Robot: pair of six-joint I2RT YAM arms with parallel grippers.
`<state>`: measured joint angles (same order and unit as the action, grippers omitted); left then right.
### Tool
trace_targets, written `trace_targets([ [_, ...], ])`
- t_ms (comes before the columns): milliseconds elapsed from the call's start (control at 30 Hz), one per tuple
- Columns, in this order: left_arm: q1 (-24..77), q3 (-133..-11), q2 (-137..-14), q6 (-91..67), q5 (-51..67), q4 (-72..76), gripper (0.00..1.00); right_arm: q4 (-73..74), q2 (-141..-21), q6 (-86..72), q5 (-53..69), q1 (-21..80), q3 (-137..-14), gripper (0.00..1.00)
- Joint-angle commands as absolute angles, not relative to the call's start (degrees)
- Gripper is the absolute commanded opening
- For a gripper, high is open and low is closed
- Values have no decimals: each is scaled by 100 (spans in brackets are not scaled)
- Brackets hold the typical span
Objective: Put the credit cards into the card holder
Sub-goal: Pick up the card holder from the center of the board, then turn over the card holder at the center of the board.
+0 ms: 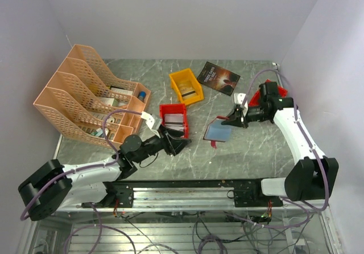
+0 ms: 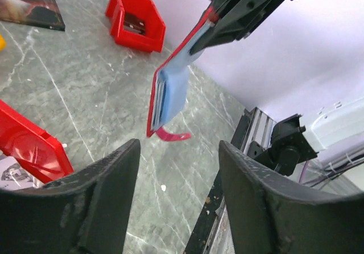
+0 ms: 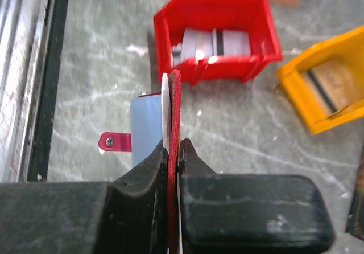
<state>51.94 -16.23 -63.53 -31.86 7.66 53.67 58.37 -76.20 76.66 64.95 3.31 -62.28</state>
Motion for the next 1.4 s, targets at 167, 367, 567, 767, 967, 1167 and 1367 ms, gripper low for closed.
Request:
trace_targets([
  [167, 5633, -1268, -5836, -1972, 114, 6623, 84, 6050, -7269, 6516, 8177, 316, -7113, 0],
  [367, 6307, -1437, -6672, -1699, -360, 7666, 85, 4444, -6806, 4446, 8546, 316, -6913, 0],
  [567, 6460, -1568, -7813, -1727, -360, 9416, 93, 4641, -6820, 4220, 8862, 314, -7150, 0],
  [767, 6512, -2062, -7909, -1525, -156, 8992, 90, 4567, -6730, 4068, 8977, 317, -7040, 0],
  [967, 6513, -2103, -7955, -1668, -269, 9118, 87, 4458, -6680, 3999, 9012, 315, -6921, 0],
  [1167, 6453, -1898, -8021, -2393, -421, 9805, 68, 4488, -6642, 4034, 9014, 319, -6866, 0],
  [1367, 6421, -1694, -7767, -2437, -298, 9682, 62, 4368, -6614, 3946, 9022, 318, -6768, 0],
])
